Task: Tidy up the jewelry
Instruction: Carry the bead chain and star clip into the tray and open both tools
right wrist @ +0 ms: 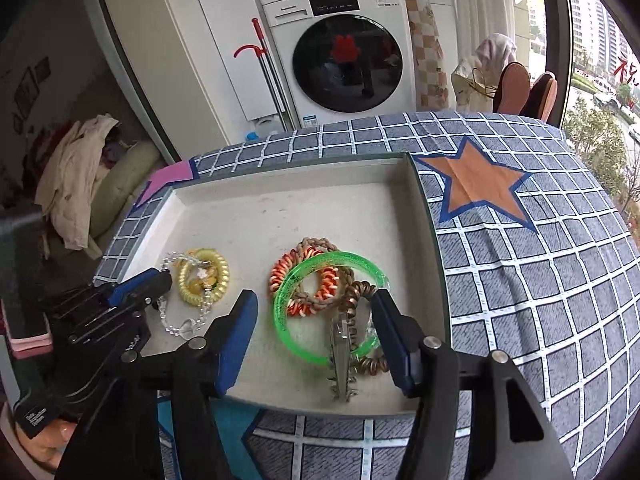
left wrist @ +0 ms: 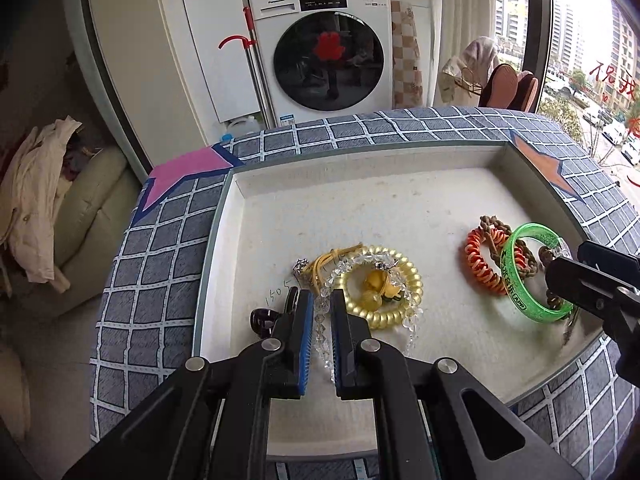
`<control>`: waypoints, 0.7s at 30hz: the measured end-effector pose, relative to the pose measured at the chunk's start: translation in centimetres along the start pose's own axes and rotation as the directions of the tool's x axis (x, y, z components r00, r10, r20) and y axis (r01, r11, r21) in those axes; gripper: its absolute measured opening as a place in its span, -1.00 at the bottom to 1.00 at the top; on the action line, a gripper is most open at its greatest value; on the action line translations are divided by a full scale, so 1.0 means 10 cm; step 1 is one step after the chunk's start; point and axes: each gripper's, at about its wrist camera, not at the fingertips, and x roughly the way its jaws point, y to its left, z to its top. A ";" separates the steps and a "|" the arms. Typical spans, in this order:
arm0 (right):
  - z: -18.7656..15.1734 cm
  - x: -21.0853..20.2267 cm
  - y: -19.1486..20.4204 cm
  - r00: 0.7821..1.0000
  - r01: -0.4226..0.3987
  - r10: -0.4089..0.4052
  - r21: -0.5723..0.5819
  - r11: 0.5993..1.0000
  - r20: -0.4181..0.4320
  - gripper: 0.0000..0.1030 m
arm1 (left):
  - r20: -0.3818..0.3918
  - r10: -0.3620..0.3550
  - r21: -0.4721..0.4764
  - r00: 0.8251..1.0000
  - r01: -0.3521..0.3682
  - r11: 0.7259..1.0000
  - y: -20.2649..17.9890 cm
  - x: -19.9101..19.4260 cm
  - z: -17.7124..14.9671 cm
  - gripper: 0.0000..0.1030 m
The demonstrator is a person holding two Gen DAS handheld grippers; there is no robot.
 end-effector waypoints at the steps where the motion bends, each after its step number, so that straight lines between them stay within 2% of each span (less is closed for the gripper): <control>1: -0.01 -0.02 0.00 1.000 -0.003 0.003 0.002 1.000 0.002 0.34 | -0.003 -0.002 -0.001 1.000 0.002 1.000 0.00 -0.01 -0.01 -0.45; 4: -0.03 -0.12 -0.01 1.000 -0.009 0.009 0.013 1.000 0.019 0.45 | -0.003 0.002 -0.001 1.000 -0.002 1.000 -0.02 -0.04 -0.03 -0.45; 9: -0.07 -0.25 -0.04 0.999 -0.022 0.021 0.027 0.999 0.034 0.53 | 0.010 0.013 0.010 1.000 -0.014 1.000 -0.04 -0.09 -0.03 -0.44; 14: -0.09 -0.33 -0.08 0.998 -0.053 0.051 0.045 0.998 0.045 0.55 | 0.017 0.023 0.003 1.000 -0.024 1.000 -0.04 -0.13 -0.01 -0.44; 21: -0.10 -0.40 -0.12 0.997 -0.056 0.053 0.059 0.997 0.058 0.56 | 0.028 0.018 -0.012 0.999 -0.018 1.000 0.01 -0.19 -0.01 -0.44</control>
